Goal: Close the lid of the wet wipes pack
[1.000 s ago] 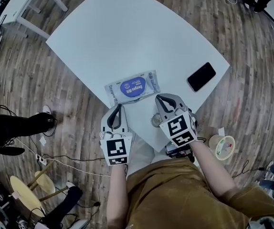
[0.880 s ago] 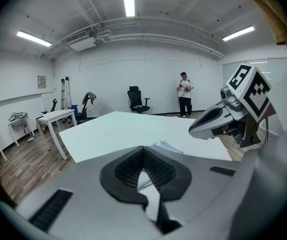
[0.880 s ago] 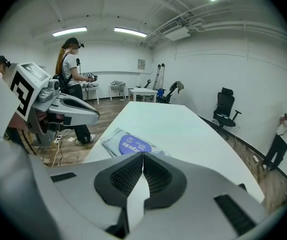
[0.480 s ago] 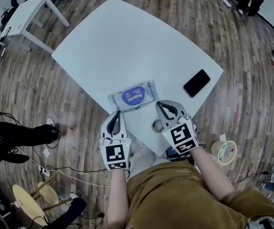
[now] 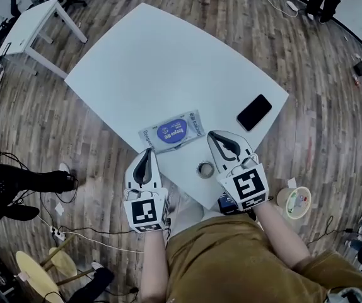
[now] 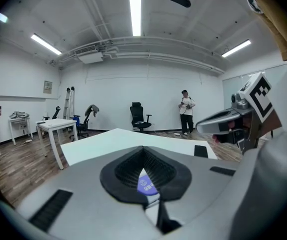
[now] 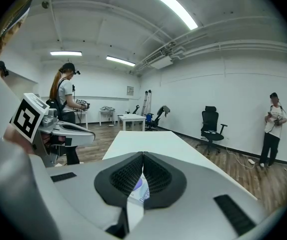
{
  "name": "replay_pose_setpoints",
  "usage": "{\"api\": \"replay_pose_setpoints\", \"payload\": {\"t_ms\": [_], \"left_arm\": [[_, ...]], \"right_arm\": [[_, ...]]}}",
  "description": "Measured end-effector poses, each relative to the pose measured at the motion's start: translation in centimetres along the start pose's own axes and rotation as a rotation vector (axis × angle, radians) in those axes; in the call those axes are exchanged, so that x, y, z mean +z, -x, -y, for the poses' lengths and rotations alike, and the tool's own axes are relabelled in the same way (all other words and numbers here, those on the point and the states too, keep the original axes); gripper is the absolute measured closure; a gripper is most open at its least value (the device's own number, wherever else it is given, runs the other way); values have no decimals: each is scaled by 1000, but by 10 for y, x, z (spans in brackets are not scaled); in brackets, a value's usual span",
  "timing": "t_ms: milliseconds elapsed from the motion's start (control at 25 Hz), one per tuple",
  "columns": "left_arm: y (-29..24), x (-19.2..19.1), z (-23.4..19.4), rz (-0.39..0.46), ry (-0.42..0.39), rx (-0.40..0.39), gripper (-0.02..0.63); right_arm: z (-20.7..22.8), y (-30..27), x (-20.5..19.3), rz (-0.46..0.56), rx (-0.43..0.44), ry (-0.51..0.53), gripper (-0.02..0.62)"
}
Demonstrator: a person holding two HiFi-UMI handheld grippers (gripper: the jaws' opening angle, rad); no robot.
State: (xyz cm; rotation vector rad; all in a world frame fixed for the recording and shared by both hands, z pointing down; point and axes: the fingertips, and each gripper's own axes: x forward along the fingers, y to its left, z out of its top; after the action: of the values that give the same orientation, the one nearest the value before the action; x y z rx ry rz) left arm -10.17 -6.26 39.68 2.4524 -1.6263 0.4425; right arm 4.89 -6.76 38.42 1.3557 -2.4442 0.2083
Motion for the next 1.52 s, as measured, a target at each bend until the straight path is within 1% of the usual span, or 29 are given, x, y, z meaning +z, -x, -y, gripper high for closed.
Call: {"api": "replay_pose_setpoints", "payload": {"t_ms": [120, 240, 480, 680, 880, 1000, 1120, 1400, 1520], "left_arm": [[2, 11, 2, 21, 0, 1, 609], [6, 16, 1, 31, 11, -3, 609], [16, 29, -1, 55, 2, 10, 609], [24, 48, -13, 101, 24, 51, 609], [31, 66, -27, 139, 13, 84, 609], [30, 67, -29, 134, -11, 97, 609], [29, 70, -29, 138, -18, 95, 609], [30, 77, -31, 154, -19, 105, 609], [30, 76, -33, 155, -18, 106, 609]], "right_arm": [[5, 6, 10, 29, -13, 3, 586], [1, 6, 18, 47, -12, 15, 586], [-2, 15, 37, 102, -23, 1, 587], [-1, 21, 49, 127, -38, 12, 588], [-1, 22, 63, 163, -54, 13, 588], [0, 20, 67, 171, -53, 28, 587], [2, 19, 71, 184, -60, 18, 588], [6, 19, 74, 180, -79, 8, 588], [4, 15, 72, 178, -70, 17, 588]]}}
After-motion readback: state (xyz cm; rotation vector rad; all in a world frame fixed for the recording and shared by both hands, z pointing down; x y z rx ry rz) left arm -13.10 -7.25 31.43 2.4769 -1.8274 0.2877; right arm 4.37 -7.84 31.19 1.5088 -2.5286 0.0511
